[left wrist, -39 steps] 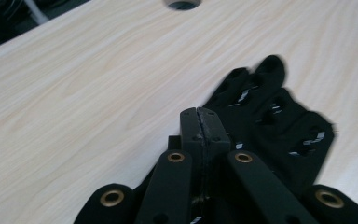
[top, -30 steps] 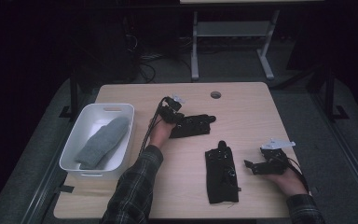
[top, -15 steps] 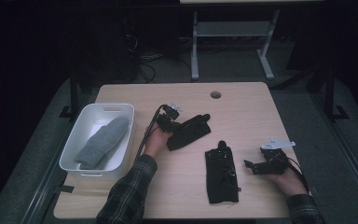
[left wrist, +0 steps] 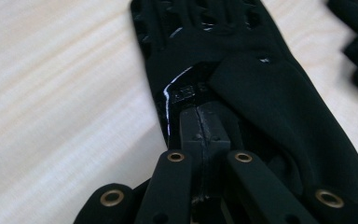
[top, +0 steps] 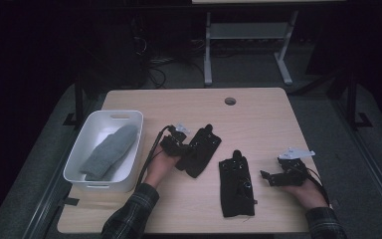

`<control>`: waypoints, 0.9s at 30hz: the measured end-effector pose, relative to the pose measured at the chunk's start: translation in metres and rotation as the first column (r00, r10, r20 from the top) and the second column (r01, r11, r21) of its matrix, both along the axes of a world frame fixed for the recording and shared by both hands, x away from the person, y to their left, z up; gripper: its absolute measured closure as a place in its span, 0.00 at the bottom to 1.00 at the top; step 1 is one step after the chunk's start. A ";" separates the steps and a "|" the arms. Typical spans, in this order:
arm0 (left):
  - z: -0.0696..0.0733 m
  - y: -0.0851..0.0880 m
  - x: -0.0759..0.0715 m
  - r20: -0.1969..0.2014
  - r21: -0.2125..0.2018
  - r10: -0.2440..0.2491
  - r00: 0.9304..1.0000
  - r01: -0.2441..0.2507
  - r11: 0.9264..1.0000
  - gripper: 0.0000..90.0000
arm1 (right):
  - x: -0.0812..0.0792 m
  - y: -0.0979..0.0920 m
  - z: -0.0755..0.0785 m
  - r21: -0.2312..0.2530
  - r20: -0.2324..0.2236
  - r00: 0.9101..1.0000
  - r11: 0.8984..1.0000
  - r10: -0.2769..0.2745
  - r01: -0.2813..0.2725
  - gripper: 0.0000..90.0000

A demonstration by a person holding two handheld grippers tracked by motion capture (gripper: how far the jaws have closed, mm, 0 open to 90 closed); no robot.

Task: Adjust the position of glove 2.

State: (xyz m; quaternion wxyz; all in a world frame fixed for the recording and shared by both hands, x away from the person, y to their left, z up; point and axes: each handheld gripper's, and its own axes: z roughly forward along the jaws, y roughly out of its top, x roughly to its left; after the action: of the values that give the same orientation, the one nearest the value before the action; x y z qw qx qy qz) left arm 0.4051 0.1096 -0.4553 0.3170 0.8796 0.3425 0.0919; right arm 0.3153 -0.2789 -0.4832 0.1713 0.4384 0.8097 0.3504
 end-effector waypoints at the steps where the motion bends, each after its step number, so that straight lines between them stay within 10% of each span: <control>1: 0.000 0.001 -0.002 -0.003 0.001 -0.001 1.000 0.001 1.000 0.99 | 0.000 0.000 0.000 0.000 0.000 1.000 1.000 0.000 0.000 0.12; 17: 0.002 0.015 -0.050 -0.024 0.001 -0.063 0.998 0.063 0.998 0.99 | 0.000 0.000 0.000 -0.002 0.004 1.000 1.000 0.002 -0.002 0.12; 27: 0.017 0.013 -0.041 0.047 -0.057 -0.069 0.997 0.072 0.996 0.99 | 0.001 0.000 0.000 0.000 0.002 1.000 1.000 0.001 -0.001 0.12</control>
State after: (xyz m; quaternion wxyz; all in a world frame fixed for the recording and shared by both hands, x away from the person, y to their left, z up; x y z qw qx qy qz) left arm 0.3638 0.1221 -0.4382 0.3534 0.8792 0.3067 0.0902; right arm 0.3158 -0.2785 -0.4831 0.1719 0.4376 0.8098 0.3508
